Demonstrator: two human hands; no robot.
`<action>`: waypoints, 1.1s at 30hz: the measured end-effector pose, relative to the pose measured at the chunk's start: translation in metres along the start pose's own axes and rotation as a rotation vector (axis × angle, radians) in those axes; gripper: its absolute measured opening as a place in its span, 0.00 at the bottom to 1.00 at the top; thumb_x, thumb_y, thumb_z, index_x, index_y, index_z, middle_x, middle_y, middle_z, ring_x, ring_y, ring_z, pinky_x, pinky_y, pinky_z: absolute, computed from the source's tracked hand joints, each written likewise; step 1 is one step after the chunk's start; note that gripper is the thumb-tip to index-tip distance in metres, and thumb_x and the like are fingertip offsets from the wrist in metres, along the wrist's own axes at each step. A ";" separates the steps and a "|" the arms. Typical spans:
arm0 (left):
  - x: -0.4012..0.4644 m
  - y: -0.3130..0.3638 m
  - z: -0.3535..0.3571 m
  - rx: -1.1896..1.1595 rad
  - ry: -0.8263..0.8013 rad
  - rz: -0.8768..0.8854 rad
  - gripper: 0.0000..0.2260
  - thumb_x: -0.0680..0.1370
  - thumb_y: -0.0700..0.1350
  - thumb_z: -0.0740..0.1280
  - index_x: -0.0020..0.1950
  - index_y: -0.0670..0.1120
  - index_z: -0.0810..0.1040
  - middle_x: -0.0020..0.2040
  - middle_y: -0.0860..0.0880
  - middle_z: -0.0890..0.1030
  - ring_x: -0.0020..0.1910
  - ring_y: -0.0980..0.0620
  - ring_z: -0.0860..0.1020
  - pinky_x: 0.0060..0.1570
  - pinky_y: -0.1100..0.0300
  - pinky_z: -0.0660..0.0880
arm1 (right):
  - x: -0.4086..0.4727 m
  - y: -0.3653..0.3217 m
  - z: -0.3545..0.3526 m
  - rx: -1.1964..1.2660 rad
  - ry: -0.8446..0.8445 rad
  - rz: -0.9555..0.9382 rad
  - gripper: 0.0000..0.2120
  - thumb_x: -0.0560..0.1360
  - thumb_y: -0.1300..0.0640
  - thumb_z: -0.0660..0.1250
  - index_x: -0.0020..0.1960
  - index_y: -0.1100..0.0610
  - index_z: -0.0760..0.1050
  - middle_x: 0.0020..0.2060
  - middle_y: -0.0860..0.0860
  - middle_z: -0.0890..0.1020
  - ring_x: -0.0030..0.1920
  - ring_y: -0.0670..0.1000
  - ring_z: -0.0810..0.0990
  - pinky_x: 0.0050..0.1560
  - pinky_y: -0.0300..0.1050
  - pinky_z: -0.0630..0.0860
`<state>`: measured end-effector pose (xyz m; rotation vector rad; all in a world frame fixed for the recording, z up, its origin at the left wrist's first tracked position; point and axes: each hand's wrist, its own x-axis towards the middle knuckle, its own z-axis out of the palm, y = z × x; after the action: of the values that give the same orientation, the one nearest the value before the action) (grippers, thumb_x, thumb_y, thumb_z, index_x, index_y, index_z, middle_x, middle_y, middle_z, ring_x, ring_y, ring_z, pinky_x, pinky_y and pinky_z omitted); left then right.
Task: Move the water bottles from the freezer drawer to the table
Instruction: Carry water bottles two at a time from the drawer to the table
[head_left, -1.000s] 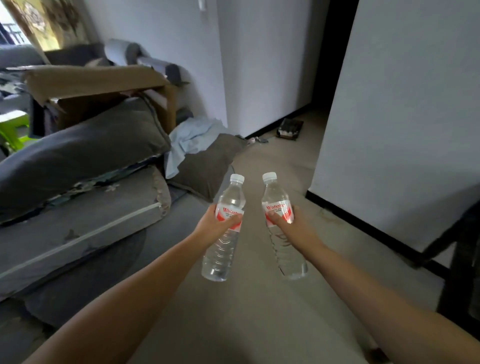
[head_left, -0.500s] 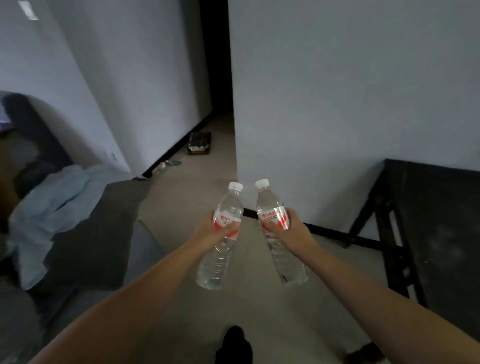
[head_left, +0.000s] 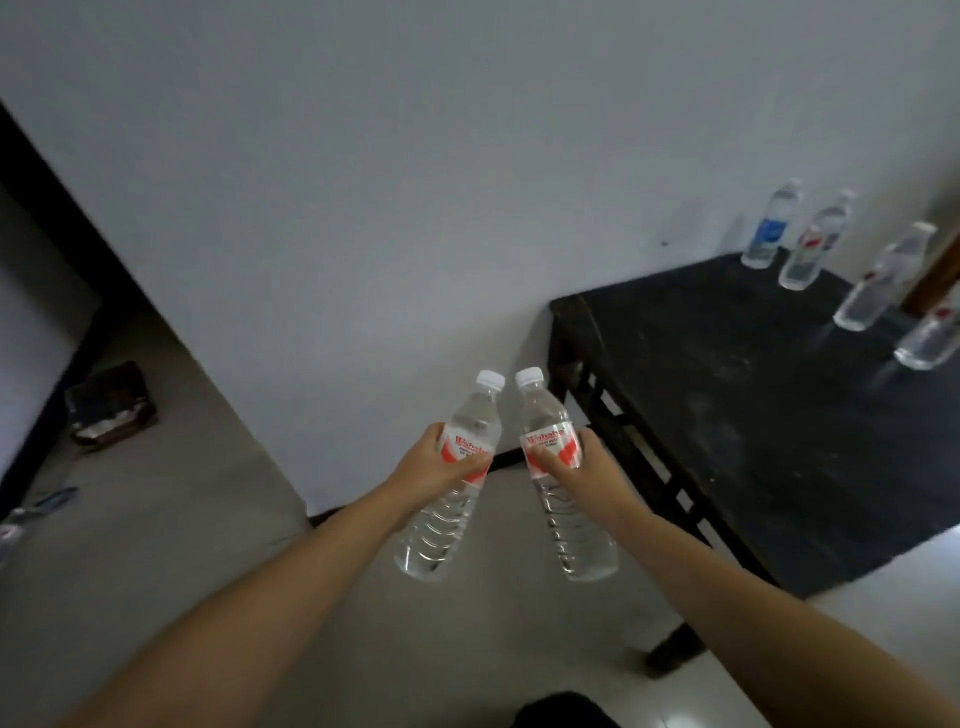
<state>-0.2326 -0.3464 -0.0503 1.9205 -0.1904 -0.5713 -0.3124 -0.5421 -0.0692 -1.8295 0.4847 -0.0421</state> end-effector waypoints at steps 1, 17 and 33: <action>0.015 0.006 0.009 0.020 -0.040 0.010 0.21 0.72 0.50 0.73 0.61 0.49 0.70 0.50 0.52 0.80 0.46 0.55 0.80 0.39 0.62 0.76 | 0.007 0.003 -0.009 -0.001 0.037 0.031 0.28 0.71 0.43 0.71 0.65 0.54 0.67 0.53 0.49 0.80 0.50 0.48 0.81 0.47 0.41 0.78; 0.311 0.140 0.116 0.065 -0.257 0.089 0.24 0.71 0.53 0.74 0.63 0.49 0.70 0.54 0.49 0.80 0.51 0.51 0.80 0.49 0.55 0.78 | 0.231 -0.005 -0.182 0.048 0.299 0.139 0.30 0.73 0.44 0.69 0.70 0.50 0.62 0.58 0.48 0.78 0.51 0.47 0.79 0.52 0.46 0.77; 0.533 0.234 0.275 0.142 -0.599 0.132 0.20 0.65 0.43 0.78 0.53 0.53 0.76 0.50 0.49 0.83 0.50 0.52 0.82 0.56 0.52 0.78 | 0.365 0.039 -0.308 0.127 0.659 0.326 0.28 0.68 0.56 0.77 0.61 0.54 0.64 0.49 0.46 0.77 0.52 0.48 0.79 0.46 0.38 0.74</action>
<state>0.1318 -0.8756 -0.0863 1.8045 -0.7504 -1.0540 -0.0748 -0.9572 -0.0859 -1.5645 1.2067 -0.4510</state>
